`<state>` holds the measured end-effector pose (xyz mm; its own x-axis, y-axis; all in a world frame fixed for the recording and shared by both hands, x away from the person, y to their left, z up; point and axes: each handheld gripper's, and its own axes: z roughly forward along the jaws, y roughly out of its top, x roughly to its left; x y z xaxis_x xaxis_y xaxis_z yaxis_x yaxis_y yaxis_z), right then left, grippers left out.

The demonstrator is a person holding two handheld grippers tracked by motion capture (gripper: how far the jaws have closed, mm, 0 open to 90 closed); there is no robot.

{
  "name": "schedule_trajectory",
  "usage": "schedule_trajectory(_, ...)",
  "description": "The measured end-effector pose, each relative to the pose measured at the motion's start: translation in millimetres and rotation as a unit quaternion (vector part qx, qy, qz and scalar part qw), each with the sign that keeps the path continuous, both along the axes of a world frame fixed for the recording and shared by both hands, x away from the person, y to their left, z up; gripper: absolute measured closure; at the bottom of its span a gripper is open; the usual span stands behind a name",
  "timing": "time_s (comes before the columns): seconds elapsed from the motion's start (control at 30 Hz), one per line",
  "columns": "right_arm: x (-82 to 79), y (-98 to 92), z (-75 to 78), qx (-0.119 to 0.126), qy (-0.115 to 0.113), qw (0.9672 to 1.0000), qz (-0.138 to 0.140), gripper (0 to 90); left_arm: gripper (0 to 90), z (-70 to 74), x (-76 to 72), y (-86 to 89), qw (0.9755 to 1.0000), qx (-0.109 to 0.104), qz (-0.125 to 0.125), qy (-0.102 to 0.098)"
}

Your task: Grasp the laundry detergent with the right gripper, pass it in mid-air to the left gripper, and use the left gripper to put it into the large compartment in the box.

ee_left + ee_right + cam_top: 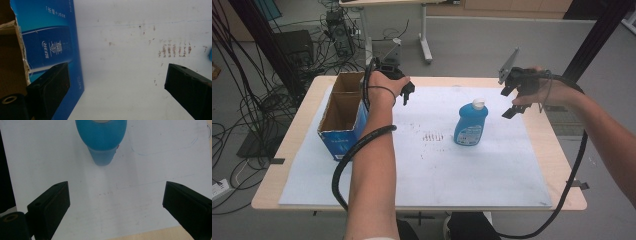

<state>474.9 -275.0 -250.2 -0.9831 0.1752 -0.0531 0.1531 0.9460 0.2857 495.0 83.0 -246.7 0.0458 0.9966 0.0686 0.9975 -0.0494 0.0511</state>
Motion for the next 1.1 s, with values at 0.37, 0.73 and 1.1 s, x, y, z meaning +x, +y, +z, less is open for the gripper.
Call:
schedule_trajectory(0.37,-2.3,-7.1,-23.8,0.025,0.000,0.9997,-0.006,6.1,6.7,1.6,-1.8,1.5,1.0000,0.001,0.002,-0.002)
schedule_trajectory(0.73,-5.4,-13.5,-41.2,0.034,0.003,0.9994,-0.009,5.5,6.7,-1.0,-2.6,-1.3,1.0000,0.004,-0.001,0.002)
schedule_trajectory(1.1,-9.6,-15.4,-61.3,0.071,0.002,0.9974,-0.013,5.8,6.7,-2.8,-3.4,2.6,1.0000,0.002,0.003,0.001)
